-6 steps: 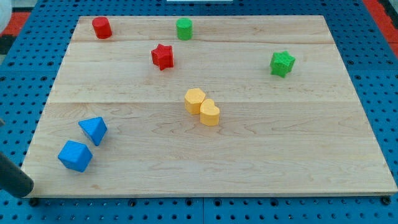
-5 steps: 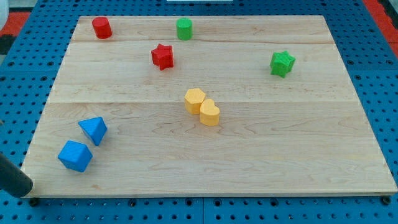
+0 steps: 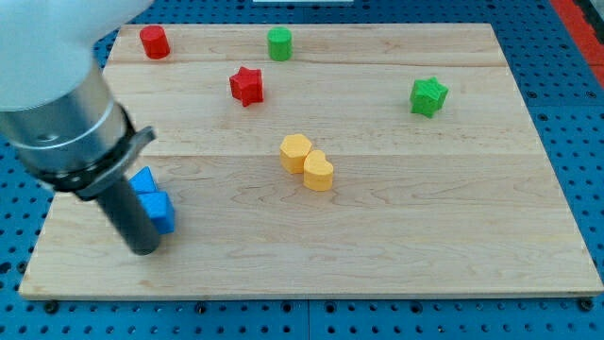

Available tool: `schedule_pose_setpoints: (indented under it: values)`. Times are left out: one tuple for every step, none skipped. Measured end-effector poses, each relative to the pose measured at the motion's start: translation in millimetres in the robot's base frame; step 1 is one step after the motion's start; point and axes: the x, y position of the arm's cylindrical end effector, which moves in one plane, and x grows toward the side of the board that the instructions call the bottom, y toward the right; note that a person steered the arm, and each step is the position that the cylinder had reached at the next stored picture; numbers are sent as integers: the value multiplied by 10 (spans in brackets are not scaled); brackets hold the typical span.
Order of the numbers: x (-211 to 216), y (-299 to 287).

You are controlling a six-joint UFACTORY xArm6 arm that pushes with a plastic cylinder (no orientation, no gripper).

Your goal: Move the blue cube diagonally top right to the yellow hexagon

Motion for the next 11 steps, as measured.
schedule_pose_setpoints:
  values:
    - [-81, 308]
    - [-85, 586]
    - [-99, 718]
    - [-79, 683]
    - [-67, 524]
    - [29, 533]
    - [119, -45]
    - [119, -343]
    - [119, -291]
    - [120, -159]
    - [131, -159]
